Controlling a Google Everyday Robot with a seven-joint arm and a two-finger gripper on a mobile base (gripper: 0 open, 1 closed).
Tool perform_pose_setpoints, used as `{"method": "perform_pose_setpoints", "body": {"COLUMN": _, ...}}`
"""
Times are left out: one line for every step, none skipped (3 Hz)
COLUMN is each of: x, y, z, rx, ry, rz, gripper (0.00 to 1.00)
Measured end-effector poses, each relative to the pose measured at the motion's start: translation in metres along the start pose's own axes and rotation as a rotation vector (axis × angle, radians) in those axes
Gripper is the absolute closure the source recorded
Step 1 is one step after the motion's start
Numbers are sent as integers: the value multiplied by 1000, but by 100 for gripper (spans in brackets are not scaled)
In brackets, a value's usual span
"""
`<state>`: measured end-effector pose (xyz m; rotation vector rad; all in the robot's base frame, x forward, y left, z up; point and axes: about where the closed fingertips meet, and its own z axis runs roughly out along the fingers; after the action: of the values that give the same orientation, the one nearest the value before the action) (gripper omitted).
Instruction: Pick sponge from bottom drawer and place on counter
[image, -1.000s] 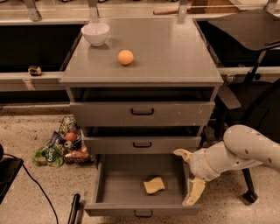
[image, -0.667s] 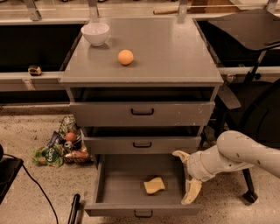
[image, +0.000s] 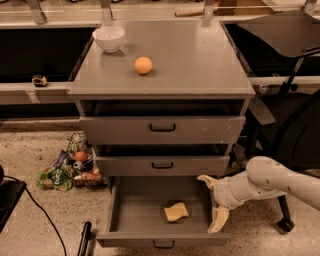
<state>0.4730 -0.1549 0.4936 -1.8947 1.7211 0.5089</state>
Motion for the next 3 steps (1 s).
{"method": "perform_pose_setpoints", "body": {"x": 17, "y": -6, "z": 27, "rx": -28, "ry": -1, "rz": -12, "gripper": 0}}
{"method": "perform_pose_setpoints", "body": {"x": 47, "y": -19, "z": 76, "rx": -40, "ry": -19, "rz": -40, "gripper": 0}}
{"method": "perform_pose_setpoints", "body": {"x": 71, "y": -29, "z": 128, "rx": -60, "ry": -46, "rz": -63, "gripper": 0}}
